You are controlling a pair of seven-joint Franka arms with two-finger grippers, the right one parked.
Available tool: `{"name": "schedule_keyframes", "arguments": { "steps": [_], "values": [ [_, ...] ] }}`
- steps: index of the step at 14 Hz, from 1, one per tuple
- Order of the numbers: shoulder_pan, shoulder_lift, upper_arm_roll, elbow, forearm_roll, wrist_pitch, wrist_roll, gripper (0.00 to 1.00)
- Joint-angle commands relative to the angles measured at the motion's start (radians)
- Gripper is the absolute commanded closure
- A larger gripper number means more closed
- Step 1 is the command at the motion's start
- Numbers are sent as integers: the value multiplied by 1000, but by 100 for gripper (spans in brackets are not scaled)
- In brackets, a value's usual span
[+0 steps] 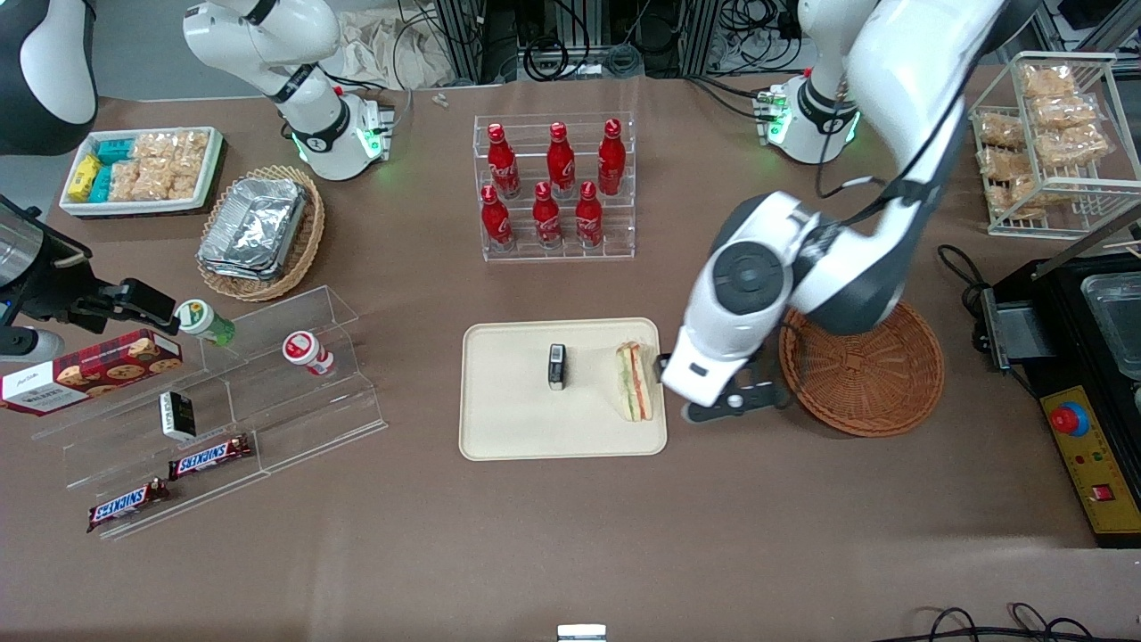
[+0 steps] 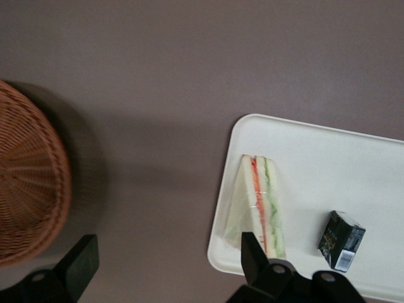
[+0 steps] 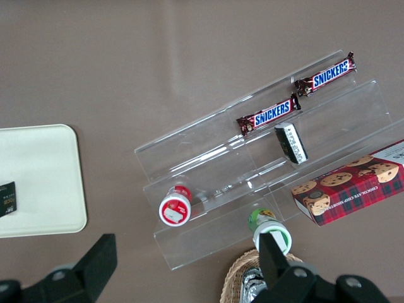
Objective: Place sandwich from basket to tray
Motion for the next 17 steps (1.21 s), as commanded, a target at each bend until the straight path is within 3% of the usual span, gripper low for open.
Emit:
{"name": "schedule_keyframes", "arguments": {
  "steps": [1, 2, 6, 10, 14, 17],
  "values": [
    [29, -98, 8, -54, -32, -63, 102, 0],
    [35, -138, 37, -80, -40, -66, 143, 0],
    [33, -371, 216, -282, -193, -28, 431, 0],
    [44, -572, 385, -497, -216, 27, 712, 0],
    [62, -571, 463, -452, -238, -4, 854, 0],
    [71, -484, 465, -269, -224, -121, 869, 0]
  ]
}}
